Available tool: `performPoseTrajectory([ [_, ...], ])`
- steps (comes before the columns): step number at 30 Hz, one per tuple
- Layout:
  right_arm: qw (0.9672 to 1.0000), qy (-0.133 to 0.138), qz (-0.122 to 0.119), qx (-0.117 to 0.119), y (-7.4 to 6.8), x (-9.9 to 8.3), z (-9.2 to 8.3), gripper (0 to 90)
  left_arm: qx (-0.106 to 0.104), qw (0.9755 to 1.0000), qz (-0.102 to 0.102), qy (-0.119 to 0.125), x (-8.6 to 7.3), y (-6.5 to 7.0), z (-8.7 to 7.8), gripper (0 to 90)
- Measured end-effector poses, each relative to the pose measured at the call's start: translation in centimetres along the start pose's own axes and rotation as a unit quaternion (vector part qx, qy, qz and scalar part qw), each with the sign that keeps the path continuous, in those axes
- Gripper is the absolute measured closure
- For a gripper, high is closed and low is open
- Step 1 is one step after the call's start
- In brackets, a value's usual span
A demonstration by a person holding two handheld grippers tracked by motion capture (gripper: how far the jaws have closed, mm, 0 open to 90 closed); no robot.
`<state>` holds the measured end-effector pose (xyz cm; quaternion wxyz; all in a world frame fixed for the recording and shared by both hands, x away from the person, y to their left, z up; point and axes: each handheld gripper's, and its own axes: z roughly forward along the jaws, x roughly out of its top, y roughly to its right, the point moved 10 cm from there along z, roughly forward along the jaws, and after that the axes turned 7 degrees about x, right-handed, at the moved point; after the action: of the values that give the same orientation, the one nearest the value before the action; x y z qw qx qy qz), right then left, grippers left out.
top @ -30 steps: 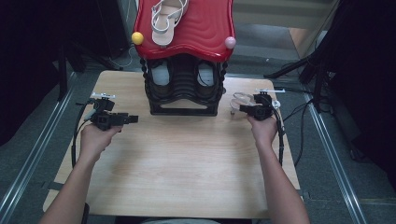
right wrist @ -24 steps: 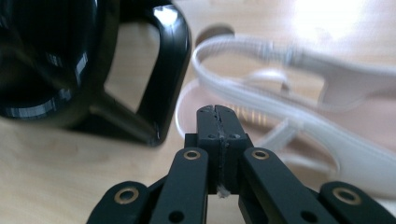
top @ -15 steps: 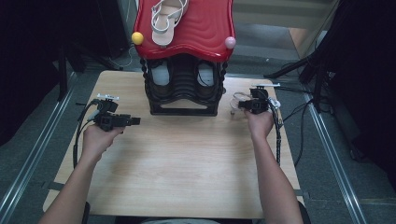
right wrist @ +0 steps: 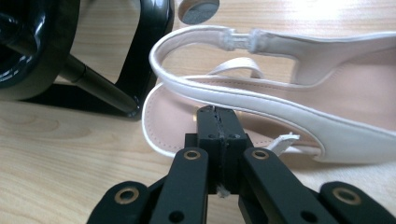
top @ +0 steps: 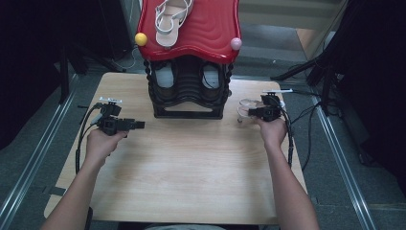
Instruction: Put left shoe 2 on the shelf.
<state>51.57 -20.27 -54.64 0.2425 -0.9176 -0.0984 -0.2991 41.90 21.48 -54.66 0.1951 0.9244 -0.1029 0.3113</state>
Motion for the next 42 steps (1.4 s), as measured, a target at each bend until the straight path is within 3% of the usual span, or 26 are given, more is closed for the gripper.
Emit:
performPoseTrajectory([
  [14,1.0,-0.006,-0.003,-0.003,1.4,-2.0,-2.3,90.0,0.003,1.0,-0.001,-0.002,0.0,-0.3,0.3,40.0],
  [33,0.9996,-0.008,0.021,-0.015,4.8,-3.5,-5.2,90.0,0.005,0.9999,0.0,-0.011,-0.1,-0.4,1.2,39.9],
  [37,0.9997,-0.012,0.019,-0.009,4.4,-3.4,-5.3,90.0,0.003,0.9999,0.003,-0.015,-0.2,-0.2,1.5,39.9],
  [42,1.0,0.003,0.009,0.003,2.5,-2.1,-6.4,90.0,0.003,0.9998,0.006,-0.018,-0.2,-0.1,1.7,39.9],
])
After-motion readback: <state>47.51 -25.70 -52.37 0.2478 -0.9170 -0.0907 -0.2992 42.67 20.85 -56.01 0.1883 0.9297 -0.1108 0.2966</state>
